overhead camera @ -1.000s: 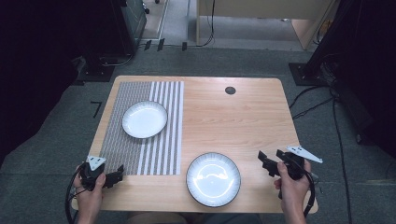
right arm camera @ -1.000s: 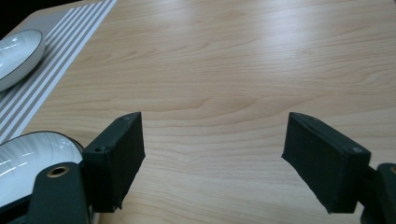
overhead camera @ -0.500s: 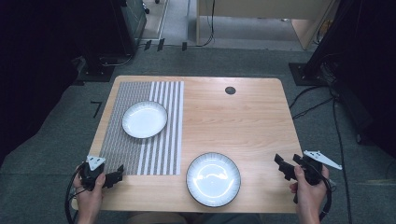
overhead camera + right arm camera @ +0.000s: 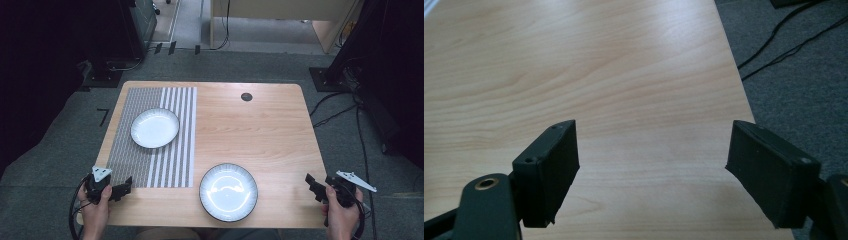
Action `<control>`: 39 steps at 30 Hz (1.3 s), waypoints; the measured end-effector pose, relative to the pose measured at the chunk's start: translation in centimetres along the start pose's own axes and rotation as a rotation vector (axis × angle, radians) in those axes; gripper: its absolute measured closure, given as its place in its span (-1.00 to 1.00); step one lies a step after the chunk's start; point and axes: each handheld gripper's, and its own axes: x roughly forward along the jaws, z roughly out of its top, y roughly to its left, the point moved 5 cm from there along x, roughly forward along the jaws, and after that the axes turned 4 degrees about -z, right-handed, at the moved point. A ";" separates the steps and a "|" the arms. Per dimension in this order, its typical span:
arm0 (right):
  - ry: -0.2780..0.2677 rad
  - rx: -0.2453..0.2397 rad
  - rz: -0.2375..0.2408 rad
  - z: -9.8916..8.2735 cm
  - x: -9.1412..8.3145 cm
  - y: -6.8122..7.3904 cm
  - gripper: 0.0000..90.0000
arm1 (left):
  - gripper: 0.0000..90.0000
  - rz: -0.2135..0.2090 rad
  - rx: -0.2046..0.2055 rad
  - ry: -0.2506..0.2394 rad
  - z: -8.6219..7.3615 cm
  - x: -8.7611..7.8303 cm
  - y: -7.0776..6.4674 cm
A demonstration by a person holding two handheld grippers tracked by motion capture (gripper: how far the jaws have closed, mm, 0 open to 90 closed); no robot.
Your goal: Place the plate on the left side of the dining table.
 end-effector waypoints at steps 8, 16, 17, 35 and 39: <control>0.024 -0.012 -0.037 -1.4 0.7 -0.9 -0.54 | -0.85 -0.002 -0.001 -0.001 0.0 0.0 0.0; 0.048 -0.064 -0.081 -2.2 1.2 -0.3 -0.55 | -0.85 -0.002 -0.001 0.000 0.0 0.0 0.0; 0.048 -0.064 -0.081 -2.2 1.2 -0.3 -0.55 | -0.85 -0.002 -0.001 -0.001 0.0 0.0 0.0; 0.056 -0.167 -0.172 -2.8 2.5 1.4 -0.98 | -0.86 -0.004 0.001 0.000 0.0 0.0 0.1; 0.060 -0.165 -0.174 -2.9 2.5 1.5 -1.00 | -0.86 -0.006 0.002 0.002 0.0 0.0 0.1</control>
